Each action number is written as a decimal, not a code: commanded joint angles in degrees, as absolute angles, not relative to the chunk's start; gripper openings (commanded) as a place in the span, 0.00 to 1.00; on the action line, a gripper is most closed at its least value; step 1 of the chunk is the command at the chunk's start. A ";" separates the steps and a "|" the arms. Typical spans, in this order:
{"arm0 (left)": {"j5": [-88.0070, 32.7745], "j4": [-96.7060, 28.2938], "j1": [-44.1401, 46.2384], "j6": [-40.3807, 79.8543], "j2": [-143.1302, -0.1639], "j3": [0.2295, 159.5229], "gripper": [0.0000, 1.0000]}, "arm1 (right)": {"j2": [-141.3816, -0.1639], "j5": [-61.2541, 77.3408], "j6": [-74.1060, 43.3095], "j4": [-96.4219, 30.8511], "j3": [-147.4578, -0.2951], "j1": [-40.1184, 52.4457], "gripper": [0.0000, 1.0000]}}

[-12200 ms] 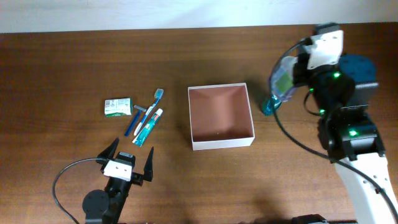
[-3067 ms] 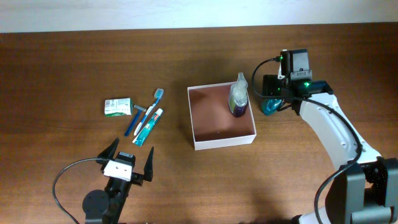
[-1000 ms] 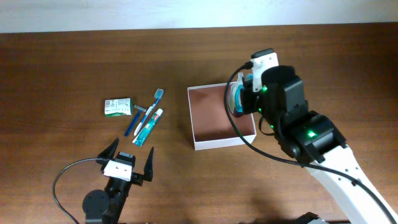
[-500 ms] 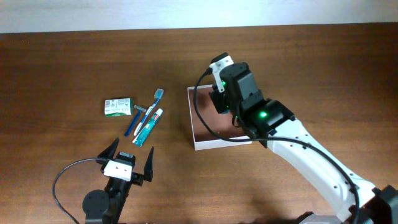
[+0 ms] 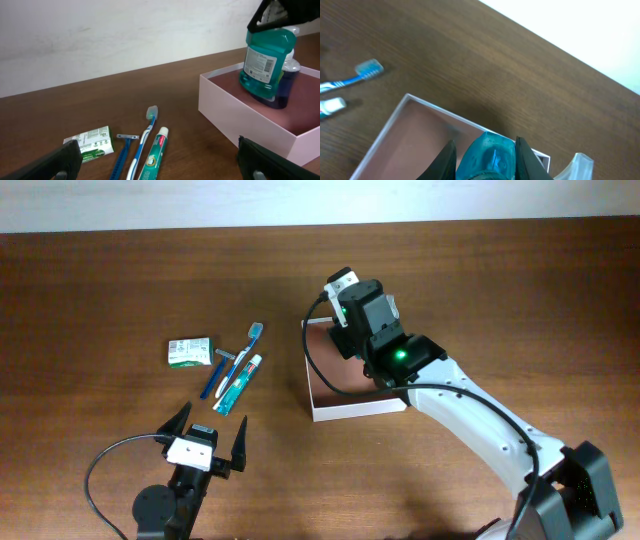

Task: Pack container
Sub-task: 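Lift the Listerine bottle and carry it toward the pink box, then lower the Listerine bottle into the box beside the soap bottle, then open the right gripper and withdraw it to the right side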

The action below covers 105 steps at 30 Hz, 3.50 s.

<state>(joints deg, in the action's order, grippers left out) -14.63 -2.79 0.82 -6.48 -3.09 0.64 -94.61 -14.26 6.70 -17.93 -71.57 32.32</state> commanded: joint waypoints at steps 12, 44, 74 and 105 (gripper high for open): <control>-15.44 -3.11 0.58 -7.40 -2.61 0.54 1.00 | -96.66 -18.50 7.07 -16.60 -73.30 30.98 0.13; -15.44 -3.11 0.58 -7.40 -2.61 0.54 1.00 | -101.86 -18.50 6.83 -13.89 -73.30 30.37 0.14; -15.44 -3.11 0.58 -7.40 -2.61 0.54 1.00 | -99.33 -20.27 6.85 -14.72 -75.35 30.28 0.78; -15.44 -3.11 0.58 -7.40 -2.61 0.54 1.00 | -86.30 -27.46 0.75 -17.96 -75.35 26.24 0.86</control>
<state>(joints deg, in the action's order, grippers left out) -14.61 -2.81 0.82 -6.48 -3.09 0.64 -92.29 -25.67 5.45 -16.67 -73.95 29.43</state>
